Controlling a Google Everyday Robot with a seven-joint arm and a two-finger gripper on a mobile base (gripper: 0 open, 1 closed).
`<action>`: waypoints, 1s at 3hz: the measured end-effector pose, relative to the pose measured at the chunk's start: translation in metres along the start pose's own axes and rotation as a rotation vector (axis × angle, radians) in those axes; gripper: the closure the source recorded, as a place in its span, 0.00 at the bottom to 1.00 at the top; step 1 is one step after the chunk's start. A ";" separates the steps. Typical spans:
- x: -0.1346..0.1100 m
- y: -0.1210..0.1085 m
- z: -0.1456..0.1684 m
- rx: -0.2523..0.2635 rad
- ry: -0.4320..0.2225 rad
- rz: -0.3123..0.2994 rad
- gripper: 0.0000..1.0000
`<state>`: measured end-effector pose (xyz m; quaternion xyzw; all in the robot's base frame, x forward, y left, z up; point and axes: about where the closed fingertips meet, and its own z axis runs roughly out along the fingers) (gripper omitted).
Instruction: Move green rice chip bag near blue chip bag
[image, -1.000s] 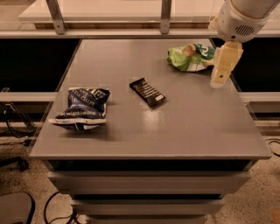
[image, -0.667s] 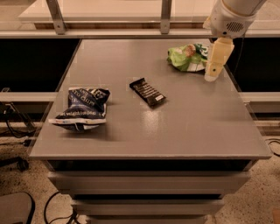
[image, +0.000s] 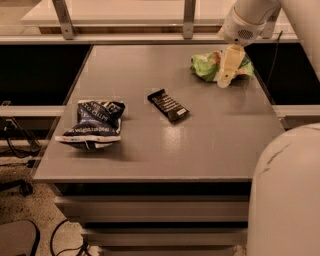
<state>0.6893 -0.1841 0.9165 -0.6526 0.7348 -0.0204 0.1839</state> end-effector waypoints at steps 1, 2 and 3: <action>0.000 0.000 0.000 0.001 0.000 0.000 0.00; -0.003 -0.003 0.005 0.019 -0.014 -0.018 0.00; -0.003 -0.008 0.010 0.048 -0.031 -0.046 0.00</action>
Offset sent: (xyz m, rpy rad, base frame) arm -0.0002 0.0036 -0.0030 0.0101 -0.0476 0.0359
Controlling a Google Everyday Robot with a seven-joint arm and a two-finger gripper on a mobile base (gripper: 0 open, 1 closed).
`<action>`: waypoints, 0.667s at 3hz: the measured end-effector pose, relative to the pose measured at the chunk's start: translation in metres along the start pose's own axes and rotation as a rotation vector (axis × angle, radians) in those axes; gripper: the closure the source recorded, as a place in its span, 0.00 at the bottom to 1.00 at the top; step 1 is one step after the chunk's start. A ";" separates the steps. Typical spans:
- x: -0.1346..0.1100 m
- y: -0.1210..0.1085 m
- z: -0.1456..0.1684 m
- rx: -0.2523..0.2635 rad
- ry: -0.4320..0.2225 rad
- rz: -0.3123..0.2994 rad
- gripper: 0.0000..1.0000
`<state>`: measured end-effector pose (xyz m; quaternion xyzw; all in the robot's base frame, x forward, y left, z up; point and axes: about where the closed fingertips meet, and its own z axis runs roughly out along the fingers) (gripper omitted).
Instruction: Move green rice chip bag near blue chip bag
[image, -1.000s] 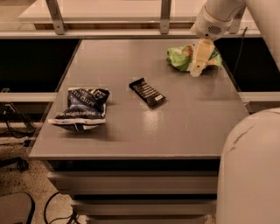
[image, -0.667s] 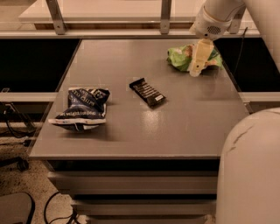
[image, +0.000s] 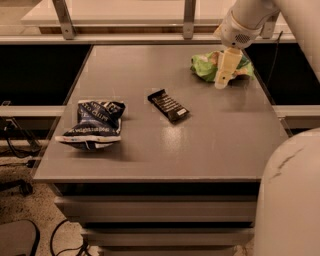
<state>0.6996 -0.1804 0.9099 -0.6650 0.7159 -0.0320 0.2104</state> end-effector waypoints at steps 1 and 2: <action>0.009 -0.013 0.013 0.044 -0.013 -0.035 0.00; 0.018 -0.017 0.022 0.039 -0.008 -0.029 0.00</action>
Offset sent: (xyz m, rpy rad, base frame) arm 0.0248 -0.0189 -0.0100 -0.0025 -0.0786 0.0239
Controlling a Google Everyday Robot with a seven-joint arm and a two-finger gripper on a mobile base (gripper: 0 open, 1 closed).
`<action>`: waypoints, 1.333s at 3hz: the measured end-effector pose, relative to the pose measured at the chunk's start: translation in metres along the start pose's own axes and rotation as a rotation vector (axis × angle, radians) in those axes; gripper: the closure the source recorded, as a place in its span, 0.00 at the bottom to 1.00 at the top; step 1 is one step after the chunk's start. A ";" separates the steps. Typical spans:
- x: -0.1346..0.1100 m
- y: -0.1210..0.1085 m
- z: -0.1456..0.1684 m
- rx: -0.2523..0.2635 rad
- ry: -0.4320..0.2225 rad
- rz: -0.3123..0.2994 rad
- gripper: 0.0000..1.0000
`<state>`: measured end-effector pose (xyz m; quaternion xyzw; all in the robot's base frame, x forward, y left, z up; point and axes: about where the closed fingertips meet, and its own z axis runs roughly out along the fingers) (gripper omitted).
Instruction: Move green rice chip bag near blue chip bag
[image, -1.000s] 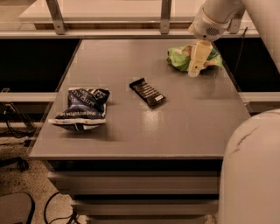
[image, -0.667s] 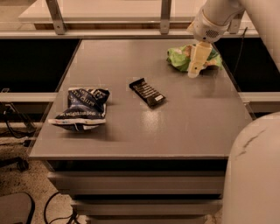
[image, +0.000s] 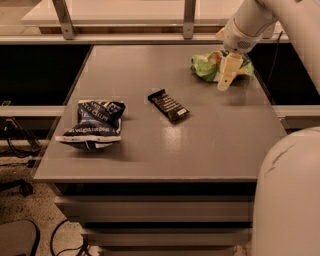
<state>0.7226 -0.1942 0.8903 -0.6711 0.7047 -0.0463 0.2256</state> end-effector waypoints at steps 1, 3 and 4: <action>0.009 -0.001 0.014 -0.023 0.010 0.010 0.00; 0.020 0.001 0.035 -0.066 0.015 0.027 0.41; 0.020 0.001 0.038 -0.077 0.000 0.026 0.64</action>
Offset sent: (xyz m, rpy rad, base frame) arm 0.0148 -0.0204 -0.0357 -0.0110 0.0840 -0.0248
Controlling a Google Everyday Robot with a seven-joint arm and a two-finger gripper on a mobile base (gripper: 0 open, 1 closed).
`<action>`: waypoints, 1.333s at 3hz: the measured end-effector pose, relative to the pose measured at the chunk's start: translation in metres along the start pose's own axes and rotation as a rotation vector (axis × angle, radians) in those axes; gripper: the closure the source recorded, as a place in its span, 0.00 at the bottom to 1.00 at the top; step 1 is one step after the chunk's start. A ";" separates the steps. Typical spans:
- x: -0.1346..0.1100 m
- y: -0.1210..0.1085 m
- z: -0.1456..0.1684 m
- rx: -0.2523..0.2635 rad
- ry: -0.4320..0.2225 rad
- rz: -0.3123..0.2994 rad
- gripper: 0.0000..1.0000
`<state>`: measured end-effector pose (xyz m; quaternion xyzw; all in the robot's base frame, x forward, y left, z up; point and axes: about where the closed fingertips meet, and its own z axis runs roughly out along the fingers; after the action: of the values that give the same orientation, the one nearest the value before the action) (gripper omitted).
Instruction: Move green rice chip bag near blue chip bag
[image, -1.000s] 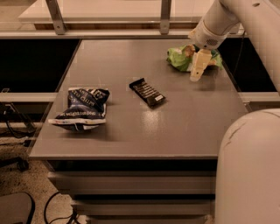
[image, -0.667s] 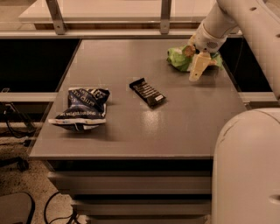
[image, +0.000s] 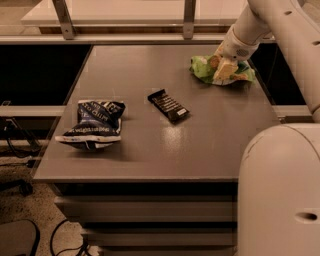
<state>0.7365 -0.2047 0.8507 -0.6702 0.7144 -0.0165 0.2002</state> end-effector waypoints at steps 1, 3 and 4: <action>-0.010 -0.003 -0.005 0.001 -0.019 -0.031 0.88; -0.050 -0.005 -0.039 0.006 -0.060 -0.177 1.00; -0.063 -0.010 -0.057 0.032 -0.082 -0.227 1.00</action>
Offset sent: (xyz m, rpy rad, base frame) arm -0.0074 0.0357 0.0627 -0.0016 -0.0345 0.2043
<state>0.7297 -0.1589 0.9229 -0.7437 0.6248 -0.0232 0.2366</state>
